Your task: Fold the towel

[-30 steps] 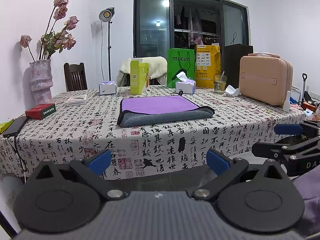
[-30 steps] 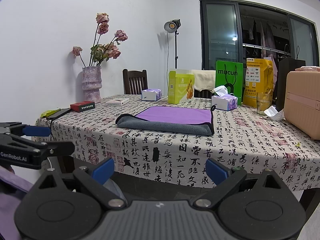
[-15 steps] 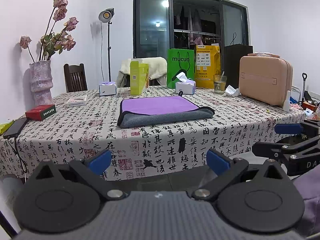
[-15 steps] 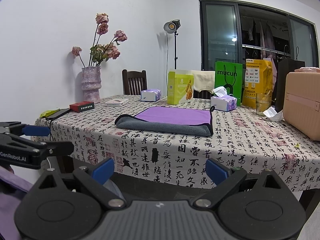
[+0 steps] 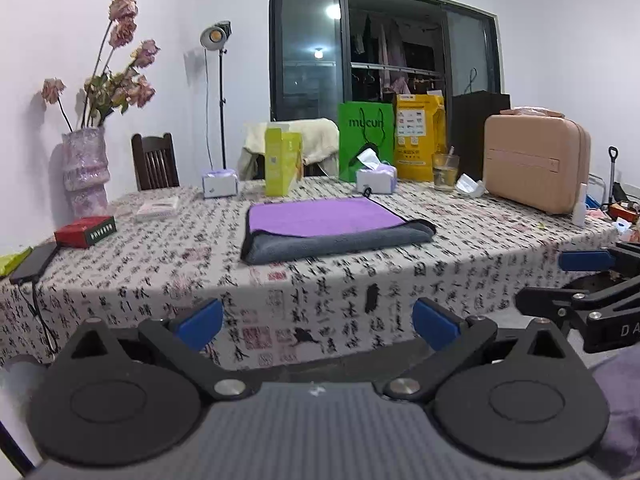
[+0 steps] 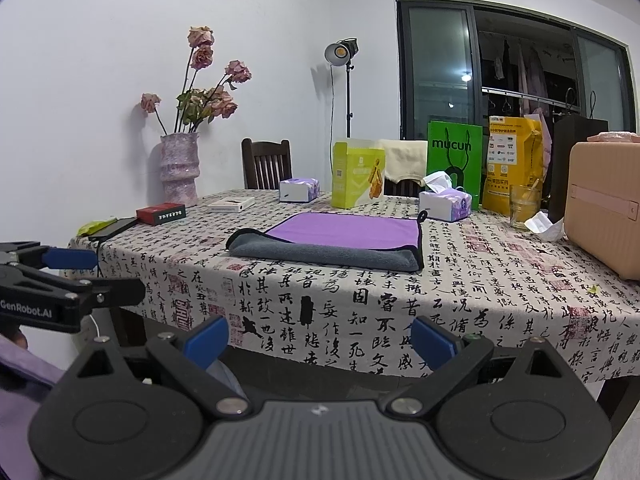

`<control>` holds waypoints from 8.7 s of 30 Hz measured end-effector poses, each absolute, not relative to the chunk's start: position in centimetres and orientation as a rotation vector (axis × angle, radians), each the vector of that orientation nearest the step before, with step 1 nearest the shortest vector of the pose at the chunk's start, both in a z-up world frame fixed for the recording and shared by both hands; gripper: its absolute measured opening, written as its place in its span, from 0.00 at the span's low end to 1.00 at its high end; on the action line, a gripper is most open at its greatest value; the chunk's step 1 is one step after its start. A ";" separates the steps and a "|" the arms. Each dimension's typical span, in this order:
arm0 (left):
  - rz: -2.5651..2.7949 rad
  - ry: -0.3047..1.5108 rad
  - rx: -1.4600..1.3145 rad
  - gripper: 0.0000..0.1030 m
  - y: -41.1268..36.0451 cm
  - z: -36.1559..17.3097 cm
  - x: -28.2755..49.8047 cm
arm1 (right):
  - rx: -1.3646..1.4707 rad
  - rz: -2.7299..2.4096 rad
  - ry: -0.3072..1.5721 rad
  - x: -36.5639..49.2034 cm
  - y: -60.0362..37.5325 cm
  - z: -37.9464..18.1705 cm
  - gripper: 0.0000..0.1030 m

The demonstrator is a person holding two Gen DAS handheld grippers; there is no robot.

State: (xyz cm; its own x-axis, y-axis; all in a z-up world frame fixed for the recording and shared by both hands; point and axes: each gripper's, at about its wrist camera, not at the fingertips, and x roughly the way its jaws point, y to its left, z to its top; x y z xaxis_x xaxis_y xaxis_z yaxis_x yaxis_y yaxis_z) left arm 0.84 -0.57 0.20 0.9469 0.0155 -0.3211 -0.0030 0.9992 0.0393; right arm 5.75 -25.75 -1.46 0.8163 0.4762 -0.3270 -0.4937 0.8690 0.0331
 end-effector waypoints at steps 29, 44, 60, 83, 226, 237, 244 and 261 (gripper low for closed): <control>0.033 0.367 0.017 1.00 3.4 -0.9 15.0 | -0.010 0.425 0.401 20.8 -24.5 -3.1 0.98; 0.017 0.423 -0.016 0.99 6.5 -2.1 23.6 | -0.061 0.471 0.383 29.0 -23.5 -3.7 0.92; -0.031 0.542 0.016 0.24 7.3 -3.2 27.5 | -0.004 0.536 0.488 35.8 -22.5 -5.5 0.29; 0.003 0.487 0.096 0.06 6.8 -1.5 30.5 | -0.108 0.549 0.453 37.4 -22.0 -3.9 0.04; 0.060 0.354 0.077 0.98 3.3 3.4 10.7 | 0.002 0.541 0.373 19.2 -22.5 2.6 0.87; 0.086 0.342 0.071 1.00 3.1 2.5 7.2 | 0.011 0.547 0.377 14.8 -22.7 1.3 0.97; 0.084 0.340 0.070 1.00 2.5 2.0 4.8 | -0.009 0.552 0.355 12.2 -22.7 0.7 1.00; 0.015 0.365 0.065 1.00 0.7 0.0 1.4 | -0.033 0.526 0.323 7.3 -22.7 -0.2 1.00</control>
State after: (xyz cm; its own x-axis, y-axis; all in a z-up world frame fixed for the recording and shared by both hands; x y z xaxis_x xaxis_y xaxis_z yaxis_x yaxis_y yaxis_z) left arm 1.42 0.65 -0.05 0.9342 0.0261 -0.3558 -0.0028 0.9978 0.0659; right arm 7.26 -22.69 -0.16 0.8155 0.4876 -0.3117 -0.4981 0.8656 0.0510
